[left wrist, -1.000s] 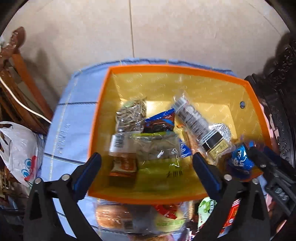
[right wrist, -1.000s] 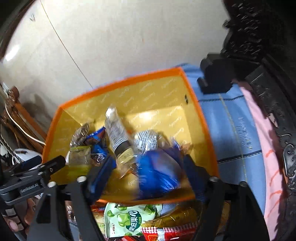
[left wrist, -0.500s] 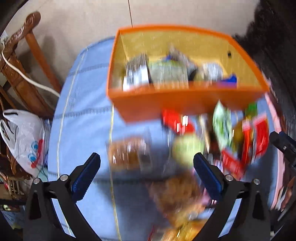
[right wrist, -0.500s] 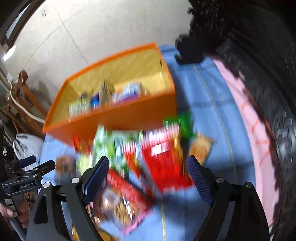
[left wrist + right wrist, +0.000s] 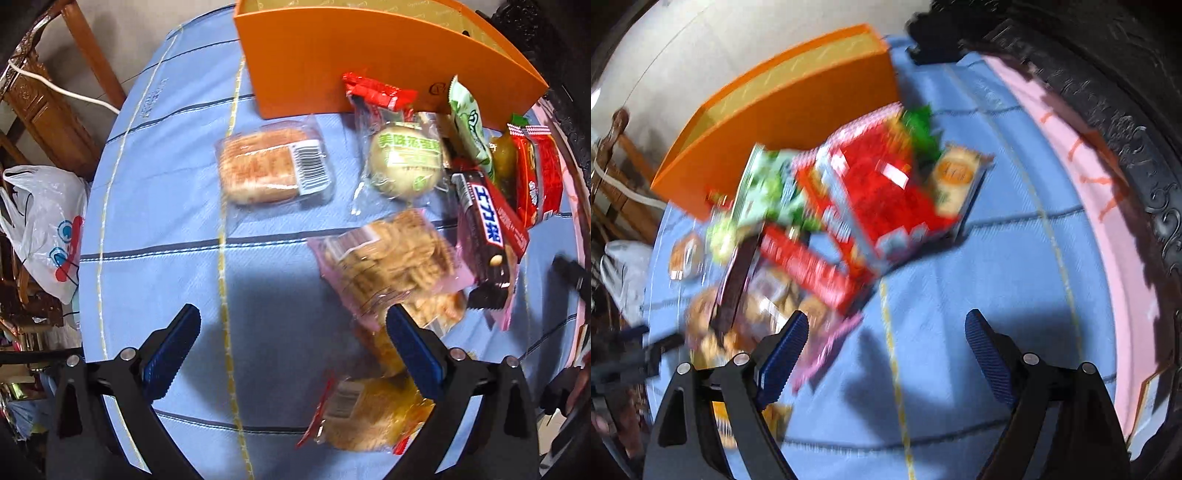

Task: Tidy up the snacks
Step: 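Move both tools back over the snack pile, then grasp the bread pack with the left tool while the right tool grasps the red-gold chip bag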

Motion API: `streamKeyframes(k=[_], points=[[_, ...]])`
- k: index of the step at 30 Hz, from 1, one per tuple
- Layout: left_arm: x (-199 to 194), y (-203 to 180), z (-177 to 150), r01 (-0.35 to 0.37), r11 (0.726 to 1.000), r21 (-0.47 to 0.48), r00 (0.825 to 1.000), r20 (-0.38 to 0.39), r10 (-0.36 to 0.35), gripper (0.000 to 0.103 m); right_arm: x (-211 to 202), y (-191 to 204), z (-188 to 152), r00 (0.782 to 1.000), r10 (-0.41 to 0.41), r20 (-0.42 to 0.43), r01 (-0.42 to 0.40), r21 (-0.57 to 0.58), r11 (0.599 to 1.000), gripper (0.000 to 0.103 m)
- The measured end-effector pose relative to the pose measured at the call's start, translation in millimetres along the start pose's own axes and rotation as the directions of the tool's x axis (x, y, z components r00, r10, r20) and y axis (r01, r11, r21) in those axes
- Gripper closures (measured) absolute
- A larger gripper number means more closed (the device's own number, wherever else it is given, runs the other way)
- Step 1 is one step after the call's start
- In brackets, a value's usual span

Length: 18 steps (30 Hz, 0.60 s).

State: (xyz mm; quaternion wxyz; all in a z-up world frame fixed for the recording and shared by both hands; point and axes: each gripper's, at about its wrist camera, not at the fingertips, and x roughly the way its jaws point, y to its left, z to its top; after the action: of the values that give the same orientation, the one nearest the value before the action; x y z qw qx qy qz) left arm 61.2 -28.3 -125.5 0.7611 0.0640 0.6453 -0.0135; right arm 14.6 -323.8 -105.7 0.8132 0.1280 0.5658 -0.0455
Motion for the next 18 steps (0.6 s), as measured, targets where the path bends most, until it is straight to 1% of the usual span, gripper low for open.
streamKeyframes(k=[3, 5, 6, 8, 11, 12, 13, 14, 15, 16, 17, 18], points=[[-3, 9, -2, -0.006, 1.0, -0.021, 1.0, 0.004, 0.006, 0.004, 7, 3, 23, 0.998, -0.048, 0.045, 0.049, -0.025, 0.998, 0.016], [-4, 17, 1, -0.017, 0.999, -0.038, 1.0, 0.005, 0.018, 0.004, 18, 9, 41, 0.997, -0.062, 0.046, 0.063, -0.041, 0.997, 0.016], [-4, 21, 0, -0.022, 0.999, -0.048, 1.0, 0.005, 0.023, 0.004, 24, 14, 49, 0.995, -0.082, 0.051, 0.085, -0.054, 0.995, 0.016], [-3, 30, 1, -0.029, 0.997, -0.067, 1.0, 0.0, 0.029, 0.004, 37, 22, 60, 0.993, -0.109, 0.054, 0.114, -0.1, 0.988, 0.016], [-1, 40, 4, -0.053, 0.994, -0.091, 0.999, -0.006, 0.053, 0.004, 53, 35, 69, 0.993, -0.106, 0.058, 0.114, -0.166, 0.979, 0.016], [0, 43, 6, -0.057, 0.993, -0.099, 0.998, -0.004, 0.057, 0.004, 57, 39, 70, 0.993, -0.106, 0.053, 0.114, -0.188, 0.976, 0.018], [0, 46, 8, -0.058, 0.993, -0.104, 0.998, -0.002, 0.058, 0.004, 61, 42, 71, 0.995, -0.096, 0.034, 0.101, -0.21, 0.972, 0.029], [1, 49, 14, -0.055, 0.992, -0.113, 0.998, 0.001, 0.055, 0.004, 66, 47, 72, 0.997, -0.073, -0.001, 0.07, -0.237, 0.969, 0.047], [3, 51, 21, -0.05, 0.991, -0.122, 0.999, 0.003, 0.051, 0.004, 65, 50, 72, 0.996, -0.092, 0.003, 0.09, -0.255, 0.963, 0.066], [5, 52, 27, -0.047, 0.99, -0.13, 0.999, 0.006, 0.048, 0.004, 61, 51, 71, 0.996, -0.086, -0.003, 0.082, -0.264, 0.961, 0.07], [8, 53, 35, -0.046, 0.989, -0.139, 0.999, 0.01, 0.048, 0.004, 56, 47, 70, 0.997, -0.071, -0.016, 0.065, -0.248, 0.967, 0.073], [10, 52, 42, -0.048, 0.988, -0.144, 0.999, 0.012, 0.05, 0.004, 52, 42, 69, 0.999, -0.049, -0.02, 0.043, -0.227, 0.973, 0.074]])
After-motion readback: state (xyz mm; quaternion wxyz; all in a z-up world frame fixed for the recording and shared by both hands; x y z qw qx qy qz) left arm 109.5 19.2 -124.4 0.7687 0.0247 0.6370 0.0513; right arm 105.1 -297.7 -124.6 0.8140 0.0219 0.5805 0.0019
